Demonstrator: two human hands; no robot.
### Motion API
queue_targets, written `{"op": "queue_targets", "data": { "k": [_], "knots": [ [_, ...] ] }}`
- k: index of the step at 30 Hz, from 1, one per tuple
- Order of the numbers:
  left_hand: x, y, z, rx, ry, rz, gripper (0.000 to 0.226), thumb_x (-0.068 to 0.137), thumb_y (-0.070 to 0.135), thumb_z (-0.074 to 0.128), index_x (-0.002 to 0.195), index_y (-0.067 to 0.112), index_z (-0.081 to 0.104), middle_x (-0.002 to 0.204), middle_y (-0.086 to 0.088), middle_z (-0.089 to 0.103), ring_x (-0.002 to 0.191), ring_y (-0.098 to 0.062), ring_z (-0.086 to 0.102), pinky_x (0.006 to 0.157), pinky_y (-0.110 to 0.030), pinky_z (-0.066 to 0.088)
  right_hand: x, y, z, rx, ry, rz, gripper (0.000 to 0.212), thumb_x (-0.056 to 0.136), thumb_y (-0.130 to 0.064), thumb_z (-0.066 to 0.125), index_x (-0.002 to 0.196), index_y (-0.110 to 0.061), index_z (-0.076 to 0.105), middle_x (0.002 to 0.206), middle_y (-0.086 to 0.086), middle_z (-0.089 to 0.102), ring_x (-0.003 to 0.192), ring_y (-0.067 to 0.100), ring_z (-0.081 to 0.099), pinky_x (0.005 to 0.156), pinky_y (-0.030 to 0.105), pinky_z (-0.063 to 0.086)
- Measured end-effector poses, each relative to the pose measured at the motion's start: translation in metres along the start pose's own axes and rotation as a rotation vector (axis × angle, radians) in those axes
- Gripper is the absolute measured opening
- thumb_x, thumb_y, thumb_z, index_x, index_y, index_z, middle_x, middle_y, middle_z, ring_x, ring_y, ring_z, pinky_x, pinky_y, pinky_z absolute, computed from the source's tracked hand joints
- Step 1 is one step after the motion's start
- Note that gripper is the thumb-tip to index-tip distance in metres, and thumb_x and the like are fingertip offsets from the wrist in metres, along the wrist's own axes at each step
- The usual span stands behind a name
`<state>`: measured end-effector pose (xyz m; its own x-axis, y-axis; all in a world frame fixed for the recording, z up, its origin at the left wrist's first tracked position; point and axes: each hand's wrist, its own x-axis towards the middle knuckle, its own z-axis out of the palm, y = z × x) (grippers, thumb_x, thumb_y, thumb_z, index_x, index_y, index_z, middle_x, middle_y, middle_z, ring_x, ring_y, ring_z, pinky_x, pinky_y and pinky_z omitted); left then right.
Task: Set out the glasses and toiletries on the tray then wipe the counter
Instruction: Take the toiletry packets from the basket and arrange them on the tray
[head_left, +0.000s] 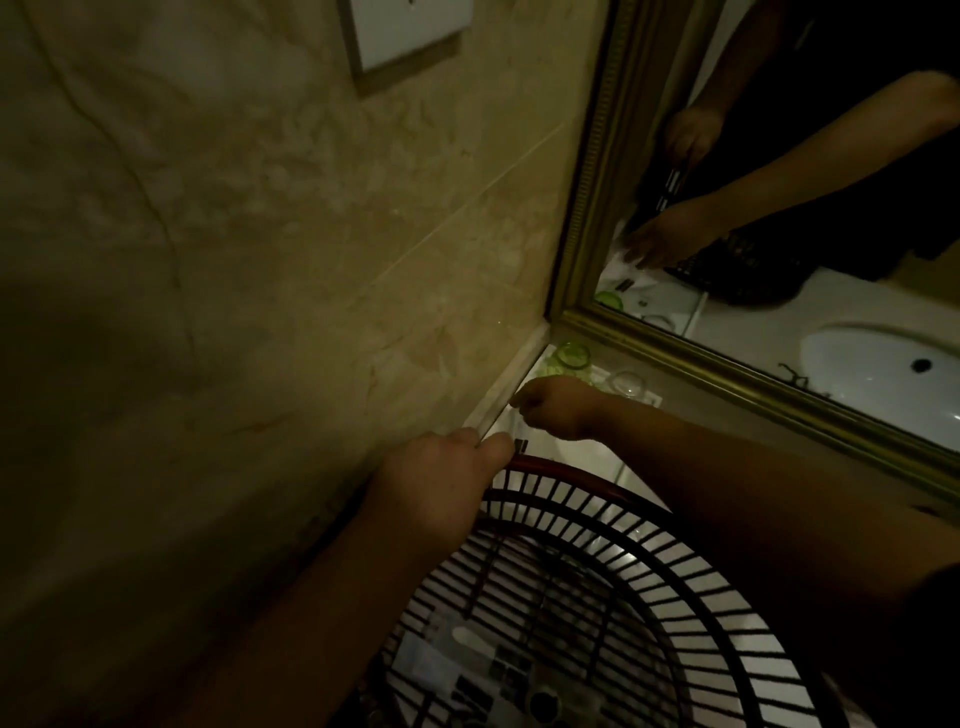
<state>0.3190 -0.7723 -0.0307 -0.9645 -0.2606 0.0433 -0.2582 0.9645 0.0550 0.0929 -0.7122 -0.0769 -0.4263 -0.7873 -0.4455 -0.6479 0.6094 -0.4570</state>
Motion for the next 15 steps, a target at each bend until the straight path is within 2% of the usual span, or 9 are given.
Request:
{"op": "queue_targets", "data": {
  "k": [2, 5, 10, 13, 15],
  "knots": [
    [0.0, 0.002, -0.001, 0.006, -0.008, 0.002, 0.044, 0.081, 0.011, 0.063, 0.105, 0.033, 0.032, 0.089, 0.001, 0.055, 0.069, -0.022, 0.059, 0.049, -0.031, 0.032, -0.02, -0.009, -0.01, 0.025, 0.09, 0.004, 0.033, 0.094, -0.015, 0.059, 0.125, -0.016, 0.071, 0.131, 0.005, 0.066, 0.117, 0.019, 0.06, 0.093, 0.026, 0.046],
    [-0.002, 0.003, -0.002, 0.013, -0.004, 0.018, 0.046, 0.08, 0.018, 0.068, 0.108, 0.032, 0.034, 0.089, 0.0, 0.057, 0.069, -0.023, 0.061, 0.049, -0.031, 0.036, -0.058, -0.028, -0.02, -0.002, 0.23, -0.012, 0.028, 0.092, -0.019, 0.06, 0.115, -0.019, 0.074, 0.118, 0.003, 0.07, 0.104, 0.017, 0.064, 0.082, 0.025, 0.047],
    [-0.003, 0.003, -0.006, 0.007, -0.032, 0.047, 0.046, 0.08, 0.027, 0.072, 0.114, 0.029, 0.041, 0.09, -0.001, 0.058, 0.07, -0.023, 0.062, 0.05, -0.031, 0.038, -0.133, -0.062, -0.024, -0.118, 0.504, -0.147, 0.019, 0.088, -0.024, 0.061, 0.103, -0.023, 0.073, 0.097, -0.002, 0.067, 0.087, 0.014, 0.06, 0.071, 0.028, 0.047],
    [-0.004, 0.004, -0.011, -0.009, -0.037, 0.036, 0.04, 0.083, 0.02, 0.065, 0.116, 0.028, 0.044, 0.093, -0.002, 0.058, 0.075, -0.025, 0.064, 0.052, -0.032, 0.038, -0.175, -0.075, -0.013, -0.129, 0.559, -0.233, 0.011, 0.082, -0.027, 0.061, 0.088, -0.024, 0.069, 0.081, -0.007, 0.06, 0.075, 0.011, 0.054, 0.062, 0.028, 0.042],
    [-0.005, 0.005, -0.013, 0.002, -0.033, 0.045, 0.042, 0.082, 0.012, 0.062, 0.117, 0.027, 0.043, 0.094, -0.004, 0.058, 0.077, -0.027, 0.064, 0.053, -0.033, 0.038, -0.194, -0.077, 0.007, -0.126, 0.5, -0.249, 0.01, 0.08, -0.028, 0.06, 0.084, -0.024, 0.068, 0.078, -0.007, 0.059, 0.072, 0.012, 0.054, 0.061, 0.03, 0.045]
  ]
}}
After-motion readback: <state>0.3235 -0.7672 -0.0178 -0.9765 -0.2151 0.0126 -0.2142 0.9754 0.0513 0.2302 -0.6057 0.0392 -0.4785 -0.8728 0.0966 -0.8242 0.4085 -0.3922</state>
